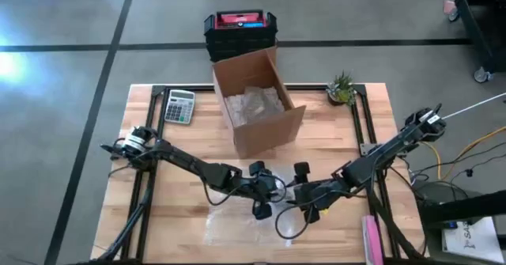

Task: Wrap mug
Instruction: Wrap the purple mug with the bubble wrap

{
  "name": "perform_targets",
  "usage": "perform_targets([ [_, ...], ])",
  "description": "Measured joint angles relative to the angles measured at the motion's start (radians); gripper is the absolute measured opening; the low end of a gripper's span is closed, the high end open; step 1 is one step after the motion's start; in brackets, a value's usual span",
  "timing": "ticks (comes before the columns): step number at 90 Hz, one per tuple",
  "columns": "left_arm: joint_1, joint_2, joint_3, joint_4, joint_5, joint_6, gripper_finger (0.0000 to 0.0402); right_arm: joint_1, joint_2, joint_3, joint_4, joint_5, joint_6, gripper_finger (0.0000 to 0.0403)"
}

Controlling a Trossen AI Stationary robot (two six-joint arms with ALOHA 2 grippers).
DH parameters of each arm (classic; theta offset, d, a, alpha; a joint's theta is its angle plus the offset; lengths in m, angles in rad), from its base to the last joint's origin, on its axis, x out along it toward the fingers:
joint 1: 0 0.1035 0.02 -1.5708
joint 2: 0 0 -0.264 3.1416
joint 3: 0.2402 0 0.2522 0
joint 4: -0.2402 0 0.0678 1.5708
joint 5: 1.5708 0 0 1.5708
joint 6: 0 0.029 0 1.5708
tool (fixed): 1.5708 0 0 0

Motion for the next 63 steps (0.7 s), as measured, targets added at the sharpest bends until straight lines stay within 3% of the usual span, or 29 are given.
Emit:
perform_targets([
  [25,0.0,0.0,0.0,0.001,0.001,0.0,0.0075,0.0,0.044,0.0,0.086,-0.002,-0.04,0.0163],
  [63,0.0,-0.001,0.0,0.001,0.002,0.0,0.0075,0.0,0.059,0.0,0.085,-0.001,-0.037,0.0057],
])
